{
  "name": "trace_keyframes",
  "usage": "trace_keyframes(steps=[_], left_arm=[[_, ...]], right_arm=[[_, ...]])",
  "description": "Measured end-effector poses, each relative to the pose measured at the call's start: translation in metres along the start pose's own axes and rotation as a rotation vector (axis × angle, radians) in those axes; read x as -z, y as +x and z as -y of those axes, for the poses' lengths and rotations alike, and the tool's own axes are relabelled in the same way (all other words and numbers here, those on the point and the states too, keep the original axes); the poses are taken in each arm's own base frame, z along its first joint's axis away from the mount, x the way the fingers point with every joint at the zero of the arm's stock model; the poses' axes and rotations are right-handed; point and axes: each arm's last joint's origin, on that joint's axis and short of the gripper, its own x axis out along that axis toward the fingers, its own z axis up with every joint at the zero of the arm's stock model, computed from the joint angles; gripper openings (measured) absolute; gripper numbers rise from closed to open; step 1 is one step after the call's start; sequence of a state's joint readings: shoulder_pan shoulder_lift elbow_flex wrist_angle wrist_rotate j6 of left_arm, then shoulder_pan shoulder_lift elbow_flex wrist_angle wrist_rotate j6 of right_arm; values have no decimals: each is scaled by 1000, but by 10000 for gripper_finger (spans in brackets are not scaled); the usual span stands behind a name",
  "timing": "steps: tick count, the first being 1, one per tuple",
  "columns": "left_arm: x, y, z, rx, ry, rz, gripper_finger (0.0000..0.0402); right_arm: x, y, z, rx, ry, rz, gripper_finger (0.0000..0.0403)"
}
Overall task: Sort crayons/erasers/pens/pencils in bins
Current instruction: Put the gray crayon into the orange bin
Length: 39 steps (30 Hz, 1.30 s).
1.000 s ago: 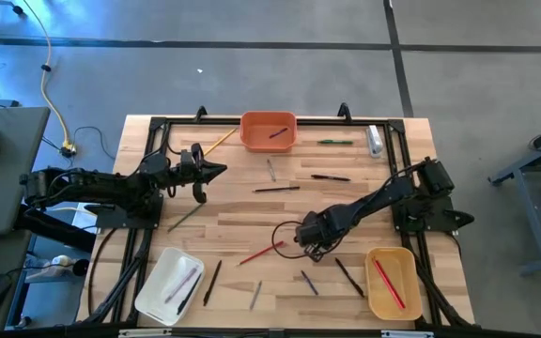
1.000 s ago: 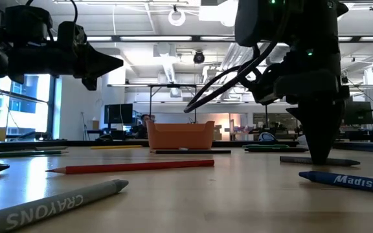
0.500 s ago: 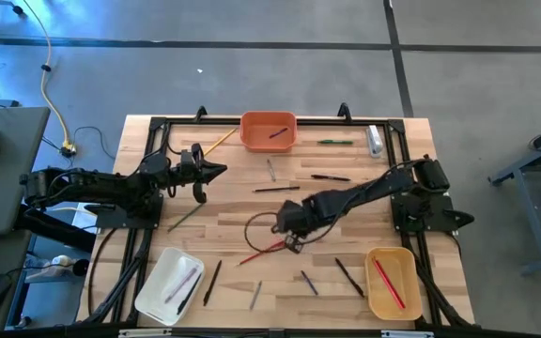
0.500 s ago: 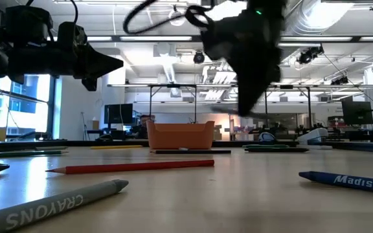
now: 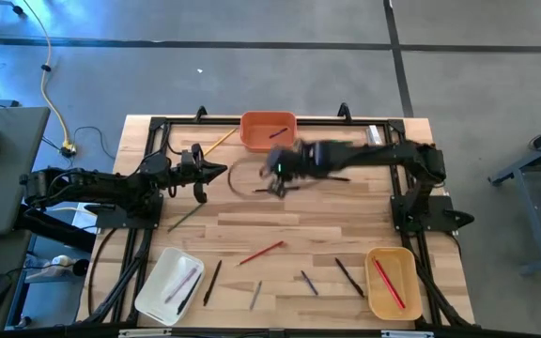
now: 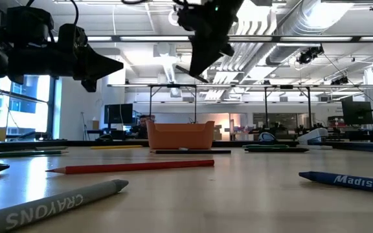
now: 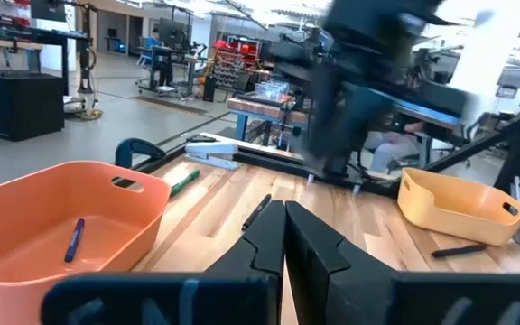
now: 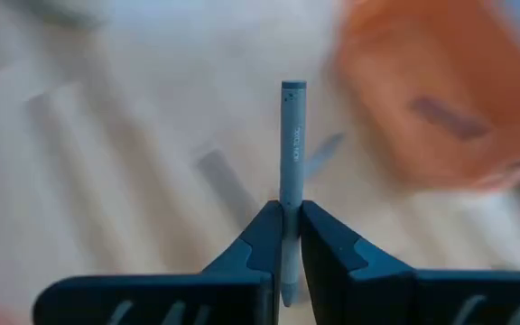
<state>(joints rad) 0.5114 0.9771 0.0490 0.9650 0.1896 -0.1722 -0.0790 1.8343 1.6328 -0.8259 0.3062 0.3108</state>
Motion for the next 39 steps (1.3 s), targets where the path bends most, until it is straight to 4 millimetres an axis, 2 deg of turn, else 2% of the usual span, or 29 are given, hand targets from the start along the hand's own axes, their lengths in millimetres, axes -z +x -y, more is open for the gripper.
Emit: trace_keyframes(steps=[6,9,13,17,21,25,32,39], left_arm=[[1,0,-1,-32,-2,-6,0],[1,0,-2,-49,-2,-4,0],[1,0,-2,-51,-3,-9,0],[3,0,-2,-57,-5,-23,0],[3,0,-2,-58,3,-29,0],[4,0,-4,-68,11,-38,0],[7,-2,-9,-102,5,-69,0],[7,-2,-10,-104,3,-75,0]], right_arm=[[-41,16,61,72,-30,133,20],[-54,38,87,56,-48,129,20],[-62,75,122,57,-58,77,20],[-67,110,146,48,-28,46,20],[-64,143,158,-6,-3,4,20],[-60,165,163,-46,16,-24,20],[-50,185,166,-50,38,-76,20],[-50,188,166,-45,38,-73,30]])
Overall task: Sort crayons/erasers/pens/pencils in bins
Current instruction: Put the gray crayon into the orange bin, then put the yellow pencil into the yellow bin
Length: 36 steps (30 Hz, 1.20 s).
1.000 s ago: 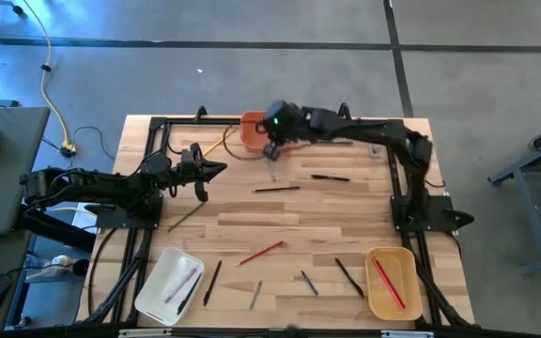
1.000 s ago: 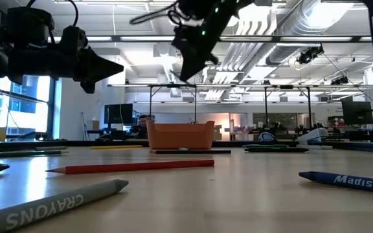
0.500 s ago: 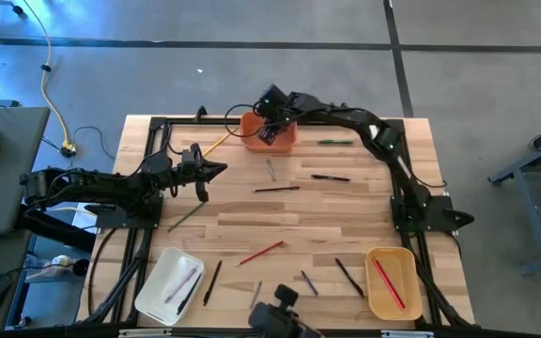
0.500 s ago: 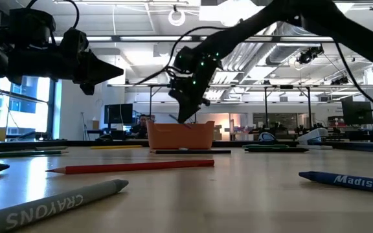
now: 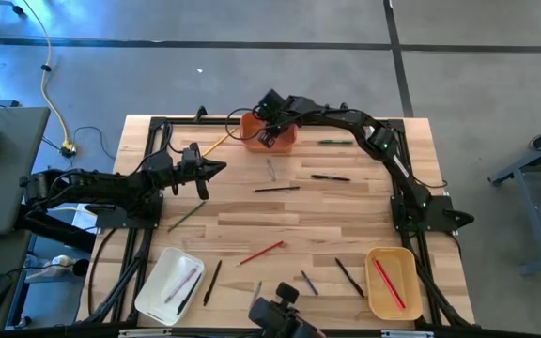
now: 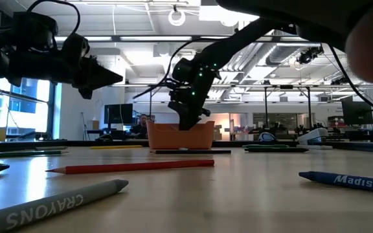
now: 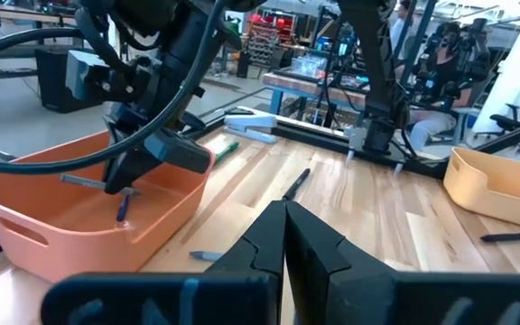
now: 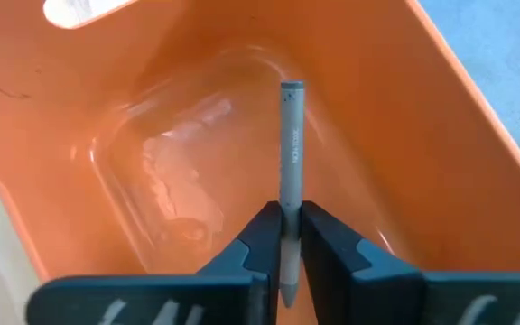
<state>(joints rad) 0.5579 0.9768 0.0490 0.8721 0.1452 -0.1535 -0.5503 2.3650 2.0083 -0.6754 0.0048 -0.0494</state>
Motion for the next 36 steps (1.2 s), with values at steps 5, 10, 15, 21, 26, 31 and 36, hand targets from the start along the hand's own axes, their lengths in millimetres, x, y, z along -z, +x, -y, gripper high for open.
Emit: trace_keyframes(steps=[5,10,15,21,26,31,36], left_arm=[[0,0,0,0,0,-1,0],[0,0,0,0,0,-1,0],[0,0,0,0,0,-1,0],[0,0,0,0,5,-4,0],[1,0,0,-1,14,-9,0],[2,0,0,-3,15,-19,0],[3,0,0,-3,22,-27,0]], right_arm=[[0,0,0,1,13,1,70],[-1,-1,0,2,31,8,102],[-10,-22,-12,41,-71,55,88],[-20,-50,-25,49,-119,196,8],[-9,-60,-34,-7,-106,356,7],[19,-79,-50,-86,-89,563,3],[59,-110,-59,-131,-60,658,1]])
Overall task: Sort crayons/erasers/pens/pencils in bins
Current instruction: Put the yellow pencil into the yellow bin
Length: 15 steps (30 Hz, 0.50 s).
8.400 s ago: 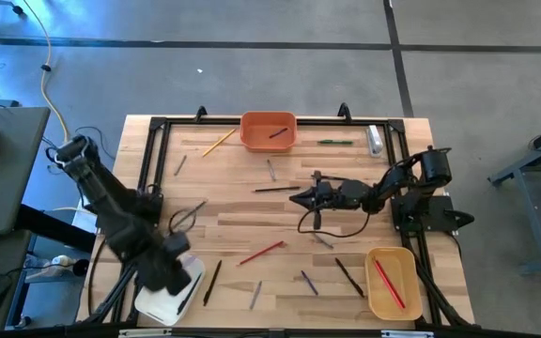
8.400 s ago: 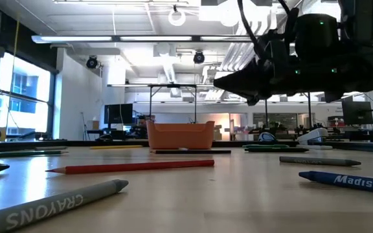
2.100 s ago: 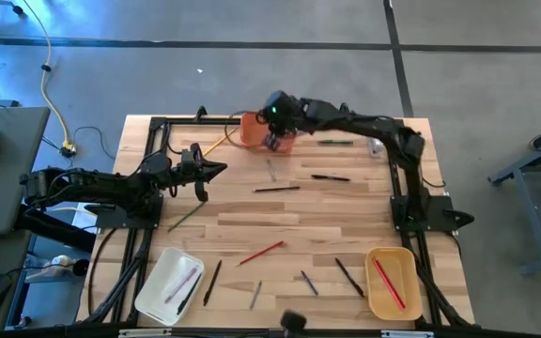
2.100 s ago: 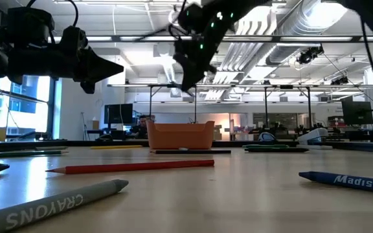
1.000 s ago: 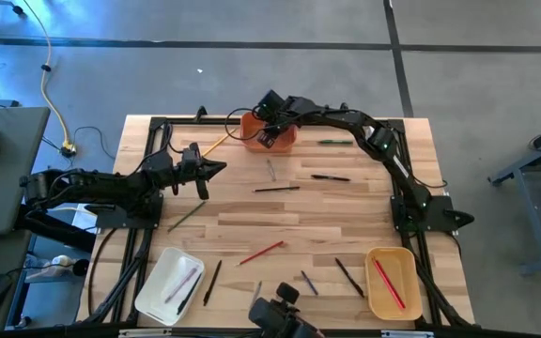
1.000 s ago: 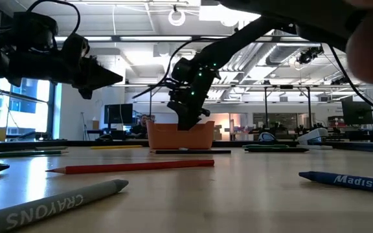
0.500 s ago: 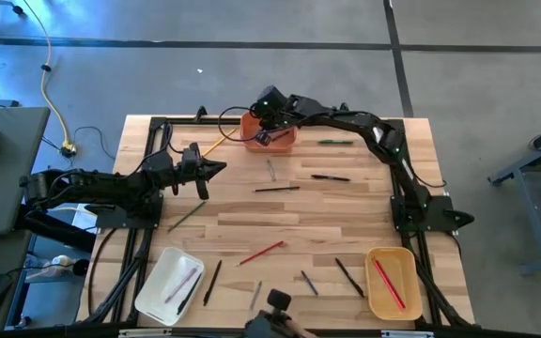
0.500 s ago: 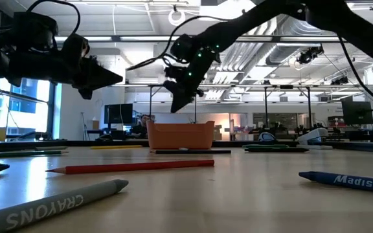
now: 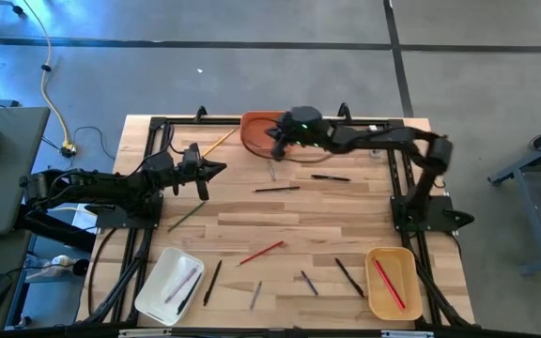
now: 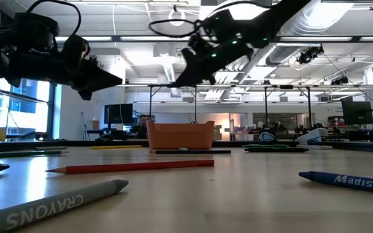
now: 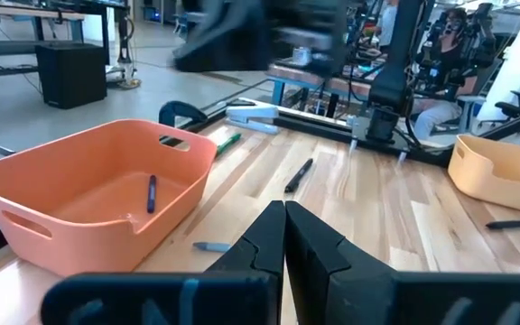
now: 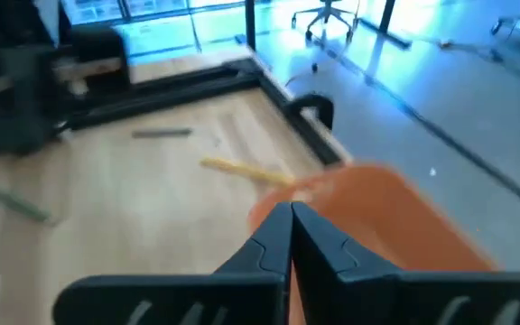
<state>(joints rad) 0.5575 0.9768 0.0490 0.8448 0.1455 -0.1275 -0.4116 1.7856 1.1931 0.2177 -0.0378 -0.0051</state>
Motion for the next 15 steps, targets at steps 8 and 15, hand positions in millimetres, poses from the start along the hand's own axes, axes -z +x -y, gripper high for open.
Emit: trace_keyframes(steps=[8,15], left_arm=[[0,5,0,-5,3,-96,0],[-17,20,5,-26,50,-264,0]], right_arm=[[30,-70,-23,-46,-16,128,0],[60,-111,-38,-103,-7,196,0]])
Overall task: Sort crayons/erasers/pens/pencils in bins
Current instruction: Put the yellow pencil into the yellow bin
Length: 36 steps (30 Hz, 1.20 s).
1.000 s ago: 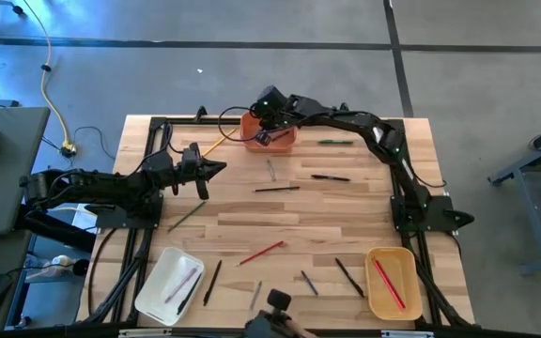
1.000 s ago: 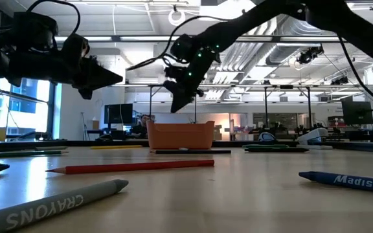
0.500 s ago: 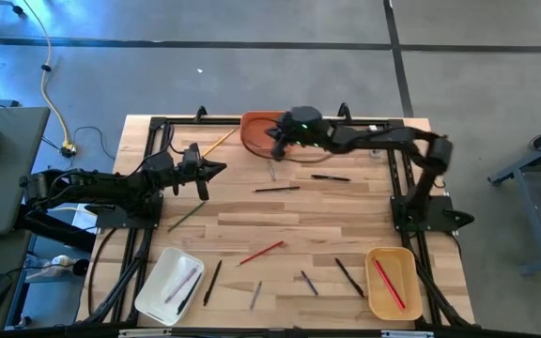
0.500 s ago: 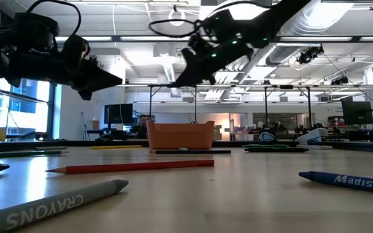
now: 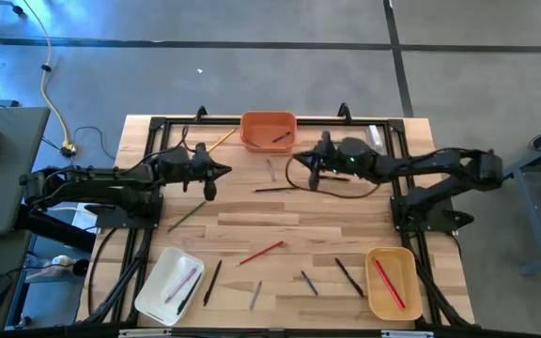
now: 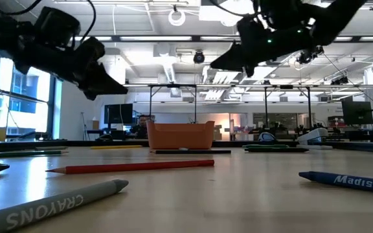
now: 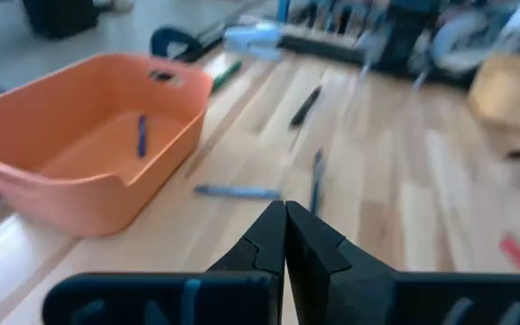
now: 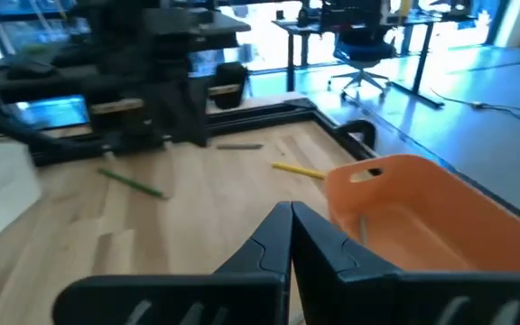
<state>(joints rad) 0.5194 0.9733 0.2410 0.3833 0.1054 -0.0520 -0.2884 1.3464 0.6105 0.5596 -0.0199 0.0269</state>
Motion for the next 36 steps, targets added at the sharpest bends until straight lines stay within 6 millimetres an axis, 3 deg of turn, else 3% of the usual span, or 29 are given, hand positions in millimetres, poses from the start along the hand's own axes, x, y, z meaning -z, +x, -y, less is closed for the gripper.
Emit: trace_keyframes(steps=[8,16,21,30,36], left_arm=[[-24,2,-8,-159,12,-306,0],[-20,15,-39,-243,-77,-498,0],[-40,28,-59,-223,-83,-677,0],[-89,53,-118,-220,-38,-958,0],[-89,77,-161,-207,-120,-1018,0]], right_arm=[[11,-17,-21,-54,-19,-7,0],[13,-19,-34,-103,-58,-8,0],[14,-19,-34,-104,-59,-12,0],[14,-19,-35,-109,-113,-9,0],[14,-19,-35,-118,-113,-10,0]])
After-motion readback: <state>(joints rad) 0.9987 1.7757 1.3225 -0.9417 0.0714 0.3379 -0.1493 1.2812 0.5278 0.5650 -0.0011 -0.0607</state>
